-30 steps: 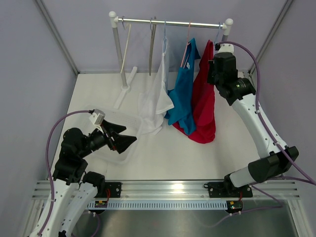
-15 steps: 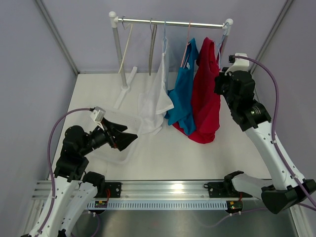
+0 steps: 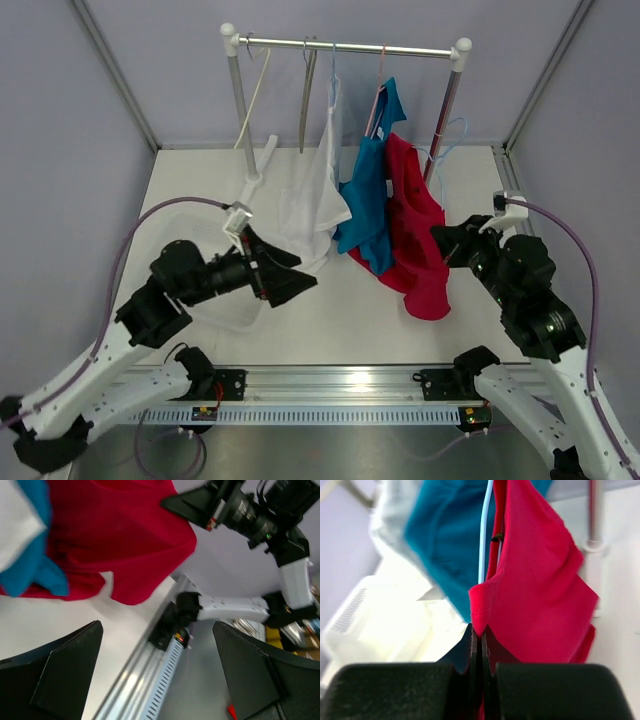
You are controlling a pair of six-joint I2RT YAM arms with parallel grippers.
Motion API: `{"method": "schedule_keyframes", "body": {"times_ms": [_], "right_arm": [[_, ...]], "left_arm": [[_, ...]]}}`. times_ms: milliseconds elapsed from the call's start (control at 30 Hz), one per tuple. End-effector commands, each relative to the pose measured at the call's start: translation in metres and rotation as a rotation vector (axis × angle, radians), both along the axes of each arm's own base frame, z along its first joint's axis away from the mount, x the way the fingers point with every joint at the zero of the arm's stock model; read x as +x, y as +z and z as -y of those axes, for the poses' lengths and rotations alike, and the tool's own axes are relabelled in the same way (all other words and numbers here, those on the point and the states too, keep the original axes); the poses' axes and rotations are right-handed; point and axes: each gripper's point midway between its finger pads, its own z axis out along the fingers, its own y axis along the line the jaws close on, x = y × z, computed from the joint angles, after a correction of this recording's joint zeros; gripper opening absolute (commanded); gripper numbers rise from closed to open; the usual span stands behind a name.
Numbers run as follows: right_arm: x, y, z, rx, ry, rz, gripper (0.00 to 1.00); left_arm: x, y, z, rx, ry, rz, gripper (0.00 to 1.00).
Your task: Remove the t-shirt from the hanger
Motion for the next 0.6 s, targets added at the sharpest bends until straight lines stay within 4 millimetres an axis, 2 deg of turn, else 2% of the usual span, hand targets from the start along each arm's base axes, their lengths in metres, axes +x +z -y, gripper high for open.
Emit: {"method": "schedule_keyframes", "body": {"times_ms": [0, 33, 100, 133, 167, 200, 233, 267, 300, 367, 400, 433, 467, 500, 567], "right_arm": [[-0.033, 0.021, -0.027, 0.121, 0.187, 0.043, 0.0], [-0.037, 0.02, -0.031, 0.133, 0.217, 0.044, 0.0], [-0.047, 0.02, -0.033, 0.15, 0.249, 0.06, 0.0], [-0.049, 0.021, -0.032, 0.149, 0.25, 0.071, 0.0], [-0.055, 0.024, -0.031, 0.15, 0.259, 0.088, 0.0], [-0.058, 0.026, -0.03, 0.15, 0.266, 0.1, 0.0], [-0.06, 0.028, -0.03, 0.15, 0.272, 0.11, 0.0], [-0.064, 0.03, -0.031, 0.149, 0.288, 0.117, 0.0], [-0.067, 0.033, -0.031, 0.146, 0.295, 0.12, 0.0], [-0.072, 0.036, -0.035, 0.152, 0.33, 0.123, 0.0], [-0.075, 0.038, -0.035, 0.155, 0.341, 0.132, 0.0], [-0.078, 0.04, -0.037, 0.158, 0.36, 0.138, 0.0], [-0.08, 0.041, -0.037, 0.158, 0.365, 0.147, 0.0], [-0.083, 0.045, -0.036, 0.162, 0.372, 0.16, 0.0], [-0.088, 0.048, -0.038, 0.157, 0.394, 0.171, 0.0]], "left_arm": [[0.008, 0.02, 0.054, 0.022, 0.063, 0.018, 0.99], [0.005, 0.048, 0.064, -0.002, 0.054, 0.064, 0.99], [0.005, 0.06, 0.086, 0.005, 0.066, 0.084, 0.98], [0.013, 0.054, 0.106, 0.031, 0.066, 0.078, 0.98], [0.015, 0.073, 0.113, -0.001, 0.068, 0.09, 0.94], [0.018, 0.077, 0.121, -0.007, 0.071, 0.092, 0.93], [0.025, 0.072, 0.136, 0.004, 0.074, 0.085, 0.91], [0.027, 0.086, 0.141, -0.022, 0.081, 0.095, 0.88], [0.028, 0.09, 0.148, -0.029, 0.08, 0.102, 0.85], [0.036, 0.087, 0.163, -0.004, 0.102, 0.115, 0.83], [0.037, 0.098, 0.167, -0.023, 0.1, 0.124, 0.82], [0.039, 0.1, 0.171, -0.021, 0.105, 0.13, 0.81], [0.045, 0.092, 0.179, 0.0, 0.115, 0.127, 0.81], [0.047, 0.098, 0.182, -0.006, 0.123, 0.137, 0.79], [0.056, 0.091, 0.19, 0.017, 0.148, 0.135, 0.79]]}}
